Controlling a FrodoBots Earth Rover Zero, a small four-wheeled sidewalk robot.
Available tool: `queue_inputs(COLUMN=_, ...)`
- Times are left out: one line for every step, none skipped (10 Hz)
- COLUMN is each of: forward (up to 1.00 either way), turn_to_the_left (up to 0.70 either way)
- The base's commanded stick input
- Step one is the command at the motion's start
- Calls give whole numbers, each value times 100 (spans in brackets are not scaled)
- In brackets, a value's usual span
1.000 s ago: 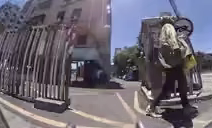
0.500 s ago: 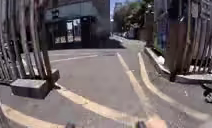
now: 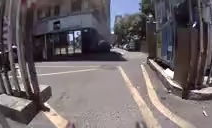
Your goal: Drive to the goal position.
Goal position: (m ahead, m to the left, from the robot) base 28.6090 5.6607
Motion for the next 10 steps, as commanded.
queue_inputs(forward=70, turn_to_the_left=0)
queue_inputs(forward=70, turn_to_the_left=0)
queue_inputs(forward=70, turn_to_the_left=0)
queue_inputs(forward=70, turn_to_the_left=0)
queue_inputs(forward=70, turn_to_the_left=0)
queue_inputs(forward=70, turn_to_the_left=0)
queue_inputs(forward=70, turn_to_the_left=0)
queue_inputs(forward=70, turn_to_the_left=0)
queue_inputs(forward=70, turn_to_the_left=0)
queue_inputs(forward=70, turn_to_the_left=0)
